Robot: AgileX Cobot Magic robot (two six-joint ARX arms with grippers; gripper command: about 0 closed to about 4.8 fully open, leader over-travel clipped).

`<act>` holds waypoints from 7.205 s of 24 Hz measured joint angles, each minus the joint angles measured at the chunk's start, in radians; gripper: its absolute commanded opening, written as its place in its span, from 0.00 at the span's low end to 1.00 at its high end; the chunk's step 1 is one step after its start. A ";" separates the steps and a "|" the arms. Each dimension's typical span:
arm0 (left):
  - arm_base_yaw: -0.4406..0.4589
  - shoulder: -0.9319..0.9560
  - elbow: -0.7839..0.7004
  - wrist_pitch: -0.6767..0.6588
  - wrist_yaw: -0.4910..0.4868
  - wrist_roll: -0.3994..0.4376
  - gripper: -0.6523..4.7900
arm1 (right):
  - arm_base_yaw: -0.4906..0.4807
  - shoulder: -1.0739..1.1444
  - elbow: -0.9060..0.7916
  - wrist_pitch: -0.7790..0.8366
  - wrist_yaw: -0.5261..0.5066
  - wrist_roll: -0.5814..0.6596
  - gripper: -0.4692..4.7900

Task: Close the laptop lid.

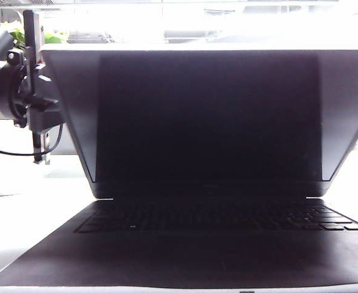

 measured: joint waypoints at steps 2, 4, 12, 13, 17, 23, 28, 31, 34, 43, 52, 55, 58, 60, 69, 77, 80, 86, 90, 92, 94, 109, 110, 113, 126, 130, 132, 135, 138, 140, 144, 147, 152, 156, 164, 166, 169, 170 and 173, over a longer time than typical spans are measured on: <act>0.000 0.000 0.000 -0.074 0.000 0.040 0.11 | 0.001 0.000 0.000 -0.078 0.034 -0.006 0.08; 0.000 0.000 0.000 -0.139 0.000 0.069 0.11 | 0.002 0.000 0.000 -0.132 0.063 -0.008 0.08; -0.001 0.000 -0.061 -0.374 -0.179 0.188 0.11 | 0.008 0.000 -0.005 -0.304 0.269 -0.034 0.08; -0.001 0.000 -0.061 -0.386 -0.223 0.188 0.11 | 0.008 0.000 -0.005 -0.312 0.301 -0.035 0.08; -0.001 0.000 -0.062 -0.414 -0.365 0.190 0.11 | 0.008 0.004 -0.007 -0.340 0.420 -0.035 0.08; 0.000 0.000 -0.059 -0.344 -0.308 0.156 0.11 | 0.007 0.004 -0.007 -0.294 0.336 -0.031 0.08; 0.000 -0.035 0.078 -0.147 -0.216 0.065 0.11 | 0.007 -0.005 0.070 -0.114 0.191 0.097 0.08; -0.002 -0.101 0.151 -0.137 -0.510 0.063 0.11 | 0.008 -0.068 0.191 -0.088 0.367 0.139 0.08; -0.007 -0.191 0.175 -0.137 -0.856 0.100 0.11 | 0.027 -0.174 0.269 -0.059 0.675 0.147 0.08; -0.037 -0.397 0.177 -0.103 -1.402 0.389 0.11 | 0.078 -0.388 0.281 0.178 1.094 0.106 0.08; -0.037 -0.396 0.177 -0.105 -1.404 0.392 0.11 | 0.078 -0.389 0.281 0.188 1.094 0.105 0.08; -0.037 -0.396 0.177 -0.106 -1.405 0.393 0.11 | 0.078 -0.389 0.281 0.188 1.094 0.105 0.08; -0.037 -0.396 0.177 -0.109 -1.440 0.437 0.11 | 0.078 -0.389 0.280 0.188 1.094 0.105 0.08; -0.037 -0.396 0.177 -0.115 -1.462 0.440 0.11 | 0.078 -0.389 0.280 0.187 1.094 0.105 0.08; 0.029 -0.553 -0.011 -0.159 -1.405 0.397 0.11 | 0.078 -0.389 0.280 0.187 1.094 0.105 0.08; 0.069 -0.790 -0.322 -0.024 -1.383 0.367 0.11 | 0.079 -0.389 0.280 0.185 1.094 0.105 0.08; 0.081 -0.891 -0.406 -0.007 -1.378 0.336 0.11 | 0.078 -0.389 0.280 0.185 1.095 0.105 0.08; 0.135 -1.117 -0.553 0.006 -1.327 0.308 0.11 | 0.078 -0.389 0.280 0.185 1.095 0.105 0.08; 0.135 -1.222 -0.608 -0.006 -1.321 0.306 0.11 | 0.079 -0.389 0.280 0.185 1.094 0.105 0.08; 0.135 -1.273 -0.630 -0.022 -1.321 0.306 0.11 | 0.078 -0.389 0.280 0.185 1.095 0.105 0.08; 0.135 -1.313 -0.651 -0.030 -1.321 0.306 0.11 | 0.078 -0.389 0.280 0.185 1.095 0.105 0.08; 0.135 -1.505 -0.663 -0.196 -1.322 0.363 0.11 | 0.078 -0.389 0.280 0.185 1.095 0.105 0.08; 0.134 -1.501 -0.663 -0.200 -1.322 0.363 0.11 | 0.078 -0.389 0.280 0.185 1.095 0.105 0.08; 0.134 -1.501 -0.664 -0.219 -1.322 0.363 0.11 | 0.078 -0.389 0.279 0.185 1.095 0.105 0.08; 0.134 -1.501 -0.664 -0.219 -1.322 0.363 0.11 | 0.078 -0.389 0.279 0.185 1.095 0.105 0.08; 0.134 -1.501 -0.664 -0.219 -1.322 0.363 0.11 | 0.078 -0.389 0.279 0.185 1.095 0.105 0.08; 0.134 -1.501 -0.664 -0.219 -1.322 0.363 0.11 | 0.078 -0.389 0.279 0.185 1.095 0.105 0.08; 0.134 -1.501 -0.664 -0.219 -1.322 0.364 0.11 | 0.078 -0.389 0.279 0.185 1.095 0.105 0.08; 0.134 -1.501 -0.664 -0.219 -1.322 0.366 0.11 | 0.078 -0.389 0.279 0.185 1.095 0.105 0.08; 0.134 -1.501 -0.664 -0.219 -1.322 0.366 0.11 | 0.078 -0.389 0.279 0.185 1.095 0.105 0.08; 0.134 -1.501 -0.664 -0.219 -1.322 0.366 0.11 | 0.078 -0.389 0.279 0.185 1.095 0.105 0.08; 0.134 -1.501 -0.664 -0.219 -1.322 0.366 0.11 | 0.078 -0.389 0.279 0.185 1.095 0.105 0.08; 0.134 -1.501 -0.664 -0.219 -1.322 0.366 0.11 | 0.078 -0.389 0.279 0.185 1.095 0.105 0.08; 0.134 -1.501 -0.664 -0.219 -1.322 0.366 0.11 | 0.078 -0.389 0.279 0.185 1.095 0.105 0.08; 0.134 -1.501 -0.664 -0.219 -1.322 0.366 0.11 | 0.078 -0.389 0.279 0.185 1.095 0.105 0.08; 0.134 -1.501 -0.664 -0.219 -1.322 0.366 0.11 | 0.078 -0.389 0.279 0.185 1.095 0.105 0.08; 0.134 -1.501 -0.664 -0.219 -1.322 0.366 0.11 | 0.078 -0.389 0.279 0.185 1.095 0.105 0.08; 0.134 -1.501 -0.664 -0.219 -1.322 0.366 0.11 | 0.078 -0.389 0.279 0.185 1.095 0.105 0.08; 0.134 -1.501 -0.664 -0.219 -1.322 0.366 0.11 | 0.078 -0.389 0.279 0.185 1.095 0.105 0.08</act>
